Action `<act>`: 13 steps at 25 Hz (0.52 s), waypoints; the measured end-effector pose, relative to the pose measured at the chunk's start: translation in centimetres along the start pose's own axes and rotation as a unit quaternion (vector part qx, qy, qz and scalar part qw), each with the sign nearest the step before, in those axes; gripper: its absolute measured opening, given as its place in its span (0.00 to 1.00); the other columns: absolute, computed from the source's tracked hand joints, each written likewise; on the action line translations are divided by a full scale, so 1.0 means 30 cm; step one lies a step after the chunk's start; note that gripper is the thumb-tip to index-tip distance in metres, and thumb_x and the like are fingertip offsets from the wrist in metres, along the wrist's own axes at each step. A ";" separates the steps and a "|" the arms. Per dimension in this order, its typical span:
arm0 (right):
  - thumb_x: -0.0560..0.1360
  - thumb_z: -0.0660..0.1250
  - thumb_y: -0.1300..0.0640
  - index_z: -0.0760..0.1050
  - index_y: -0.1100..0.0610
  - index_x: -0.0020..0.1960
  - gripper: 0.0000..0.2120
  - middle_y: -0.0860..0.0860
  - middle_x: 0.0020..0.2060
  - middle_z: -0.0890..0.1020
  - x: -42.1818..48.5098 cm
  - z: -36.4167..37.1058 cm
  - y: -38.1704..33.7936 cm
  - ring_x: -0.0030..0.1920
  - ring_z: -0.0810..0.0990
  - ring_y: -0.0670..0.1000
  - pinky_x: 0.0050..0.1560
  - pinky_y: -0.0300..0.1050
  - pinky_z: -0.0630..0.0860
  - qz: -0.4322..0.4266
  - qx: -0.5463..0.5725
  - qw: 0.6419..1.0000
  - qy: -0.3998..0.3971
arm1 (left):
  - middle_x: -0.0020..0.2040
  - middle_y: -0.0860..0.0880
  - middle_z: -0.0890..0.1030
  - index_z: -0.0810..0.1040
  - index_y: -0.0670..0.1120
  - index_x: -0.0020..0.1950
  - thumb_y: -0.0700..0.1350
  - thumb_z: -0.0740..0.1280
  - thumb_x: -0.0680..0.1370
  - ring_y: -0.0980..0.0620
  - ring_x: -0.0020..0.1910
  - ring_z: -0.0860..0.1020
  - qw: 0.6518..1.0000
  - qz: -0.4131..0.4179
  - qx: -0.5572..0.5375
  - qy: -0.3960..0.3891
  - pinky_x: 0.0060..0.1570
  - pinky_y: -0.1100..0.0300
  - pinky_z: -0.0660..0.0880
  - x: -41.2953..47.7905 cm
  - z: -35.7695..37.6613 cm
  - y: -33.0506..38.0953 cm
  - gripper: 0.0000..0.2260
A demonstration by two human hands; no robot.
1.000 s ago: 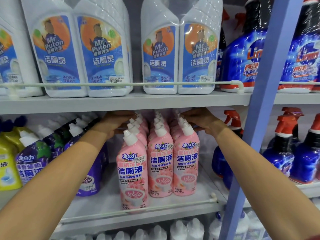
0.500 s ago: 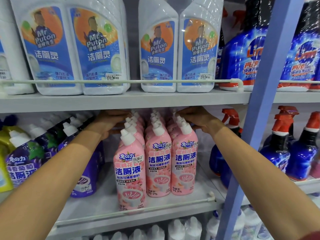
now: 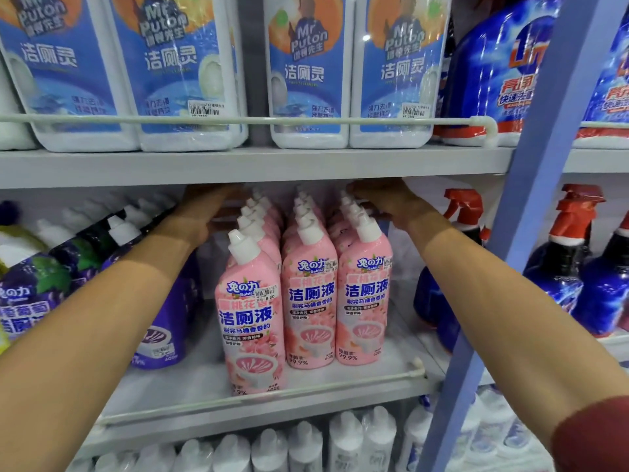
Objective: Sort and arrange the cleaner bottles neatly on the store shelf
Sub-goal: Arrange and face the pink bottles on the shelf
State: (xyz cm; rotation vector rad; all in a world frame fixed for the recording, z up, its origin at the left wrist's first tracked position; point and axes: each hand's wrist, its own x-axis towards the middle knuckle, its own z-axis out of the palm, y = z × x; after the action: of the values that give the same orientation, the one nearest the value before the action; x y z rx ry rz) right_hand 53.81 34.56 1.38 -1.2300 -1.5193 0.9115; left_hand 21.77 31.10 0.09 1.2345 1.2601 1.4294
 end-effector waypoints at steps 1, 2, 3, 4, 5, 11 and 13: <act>0.76 0.75 0.50 0.81 0.54 0.58 0.14 0.47 0.43 0.83 0.003 -0.001 0.000 0.42 0.79 0.46 0.40 0.42 0.74 0.010 -0.006 1.000 -0.019 | 0.42 0.49 0.85 0.85 0.47 0.48 0.52 0.75 0.74 0.54 0.32 0.81 1.000 -0.004 0.001 -0.001 0.32 0.63 0.76 0.011 0.009 -0.002 0.10; 0.77 0.73 0.51 0.81 0.55 0.60 0.13 0.47 0.43 0.83 0.005 -0.001 -0.003 0.43 0.79 0.45 0.40 0.42 0.73 0.018 -0.007 0.999 -0.030 | 0.42 0.48 0.84 0.85 0.46 0.49 0.52 0.76 0.72 0.53 0.33 0.80 1.000 -0.003 0.011 -0.003 0.35 0.62 0.76 0.025 0.017 -0.006 0.12; 0.78 0.72 0.52 0.80 0.56 0.60 0.13 0.47 0.43 0.83 0.014 -0.001 0.002 0.43 0.80 0.45 0.39 0.41 0.73 0.023 -0.005 0.999 -0.032 | 0.41 0.46 0.83 0.85 0.45 0.50 0.50 0.76 0.72 0.53 0.32 0.79 1.000 0.002 0.023 -0.006 0.36 0.62 0.75 0.030 0.028 -0.007 0.11; 0.78 0.73 0.52 0.80 0.56 0.60 0.13 0.47 0.44 0.83 0.024 -0.001 0.009 0.44 0.80 0.44 0.39 0.41 0.73 0.024 -0.003 0.999 -0.033 | 0.39 0.46 0.81 0.84 0.45 0.49 0.48 0.75 0.74 0.55 0.29 0.78 0.999 0.001 0.034 -0.005 0.33 0.64 0.74 0.033 0.038 -0.004 0.08; 0.78 0.73 0.52 0.80 0.56 0.61 0.14 0.47 0.44 0.84 0.033 -0.003 0.014 0.44 0.80 0.45 0.39 0.41 0.74 0.025 -0.003 0.999 -0.032 | 0.37 0.46 0.80 0.83 0.44 0.47 0.46 0.74 0.76 0.56 0.26 0.77 0.999 -0.004 0.040 -0.007 0.28 0.66 0.73 0.031 0.048 0.002 0.05; 0.77 0.74 0.54 0.82 0.58 0.60 0.14 0.53 0.48 0.85 0.076 0.007 0.035 0.47 0.83 0.51 0.42 0.44 0.78 -0.002 -0.018 0.999 -0.035 | 0.29 0.53 0.81 0.83 0.46 0.45 0.45 0.73 0.77 0.57 0.26 0.77 0.997 0.002 0.075 -0.003 0.24 0.68 0.73 0.012 0.054 0.016 0.04; 0.76 0.75 0.54 0.82 0.60 0.60 0.15 0.57 0.53 0.86 0.084 0.008 0.044 0.56 0.84 0.57 0.48 0.50 0.80 -0.010 -0.010 0.999 -0.033 | 0.33 0.50 0.82 0.84 0.45 0.46 0.44 0.74 0.77 0.57 0.27 0.78 0.999 0.018 0.051 -0.005 0.28 0.66 0.76 0.012 0.054 0.008 0.03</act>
State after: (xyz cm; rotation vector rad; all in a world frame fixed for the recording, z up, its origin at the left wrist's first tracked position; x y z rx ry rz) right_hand 53.82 37.30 0.61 -1.2072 -1.5938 0.9340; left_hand 23.33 31.69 0.40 1.3358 1.3241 1.3984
